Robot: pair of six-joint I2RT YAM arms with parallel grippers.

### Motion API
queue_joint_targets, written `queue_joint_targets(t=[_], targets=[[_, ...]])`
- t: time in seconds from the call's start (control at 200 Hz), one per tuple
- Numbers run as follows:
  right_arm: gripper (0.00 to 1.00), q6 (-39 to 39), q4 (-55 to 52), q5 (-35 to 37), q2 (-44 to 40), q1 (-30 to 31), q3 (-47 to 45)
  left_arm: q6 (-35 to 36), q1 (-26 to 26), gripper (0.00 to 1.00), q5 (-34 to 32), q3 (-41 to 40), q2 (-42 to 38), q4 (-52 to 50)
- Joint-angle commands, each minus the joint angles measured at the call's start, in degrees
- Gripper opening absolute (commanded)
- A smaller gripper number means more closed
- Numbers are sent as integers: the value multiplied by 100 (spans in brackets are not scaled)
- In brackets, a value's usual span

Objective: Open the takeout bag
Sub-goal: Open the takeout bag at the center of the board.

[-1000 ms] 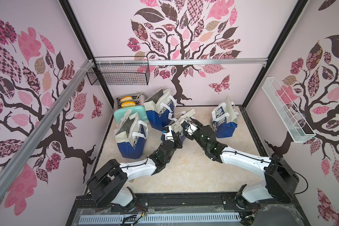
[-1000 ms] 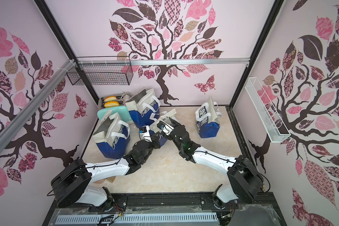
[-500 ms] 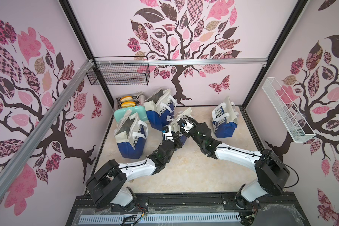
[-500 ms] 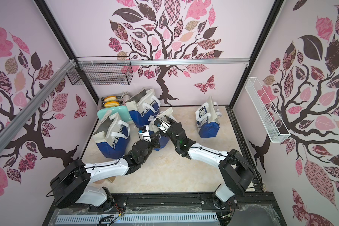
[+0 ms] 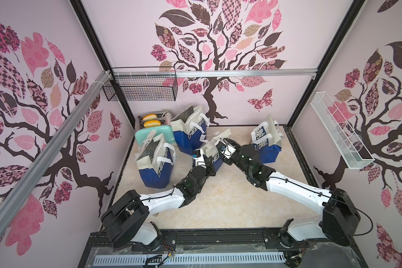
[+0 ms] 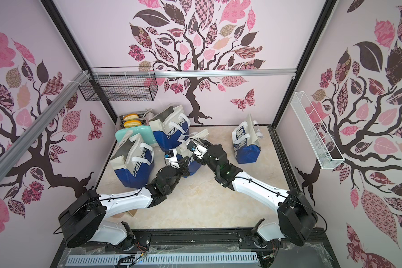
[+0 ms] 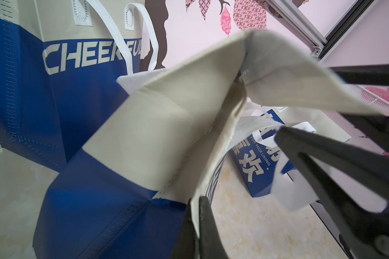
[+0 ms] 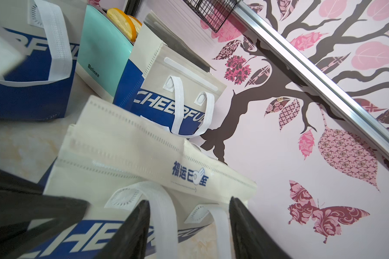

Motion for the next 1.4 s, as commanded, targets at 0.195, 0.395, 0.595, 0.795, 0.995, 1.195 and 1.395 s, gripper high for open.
queue_joint_targets(t=[0.195,0.395,0.595,0.795,0.995,1.195,1.395], targets=[[60,320,-634,-400,-115,-22,263,109,-10,0,-38,-67,-139,-157],[60,430,-397,-390,-83,-16,94,125,-7,0,-72,-86,-157,-179],[59,294,-238,-264,31,-18,138,140,-16,0,-47,-86,-137,-142],[58,235,-105,-283,207,-18,251,118,-16,0,-25,-83,-61,-121],[57,178,283,-240,365,-22,252,187,-17,0,-25,-85,-89,-127],[55,107,364,-238,399,-21,325,224,-16,0,-20,-67,-67,-133],[56,178,43,-425,297,-17,391,239,-16,0,-15,-36,-39,-150]])
